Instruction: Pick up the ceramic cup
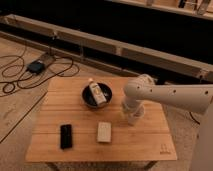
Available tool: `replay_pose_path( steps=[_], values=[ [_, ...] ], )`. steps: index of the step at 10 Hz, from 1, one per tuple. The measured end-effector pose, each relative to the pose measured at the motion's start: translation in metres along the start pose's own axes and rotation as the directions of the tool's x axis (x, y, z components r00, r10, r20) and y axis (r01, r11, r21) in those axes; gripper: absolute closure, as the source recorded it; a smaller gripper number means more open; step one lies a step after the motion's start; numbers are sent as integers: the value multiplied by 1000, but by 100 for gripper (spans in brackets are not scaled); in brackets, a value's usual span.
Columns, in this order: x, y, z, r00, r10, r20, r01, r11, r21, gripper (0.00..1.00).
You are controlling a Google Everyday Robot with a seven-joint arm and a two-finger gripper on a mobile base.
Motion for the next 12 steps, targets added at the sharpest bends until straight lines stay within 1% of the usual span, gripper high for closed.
replay_pose_path(
  steps=[1, 2, 3, 6, 10, 11, 12],
  values=[
    [-1, 2, -2, 1000, -16, 2, 16, 1000, -2, 87],
    [-1, 3, -4, 1000, -26, 0, 26, 1000, 0, 94],
    [-3, 2, -9, 999, -40, 3, 40, 999, 8, 100],
    [-16, 5, -34, 995, -98, 14, 97, 994, 44, 100],
    [-37, 9, -74, 984, -174, 33, 170, 981, 98, 100],
    [-40, 10, -80, 982, -186, 36, 181, 978, 104, 100],
    [-39, 10, -80, 982, -186, 31, 182, 978, 103, 100]
  ],
)
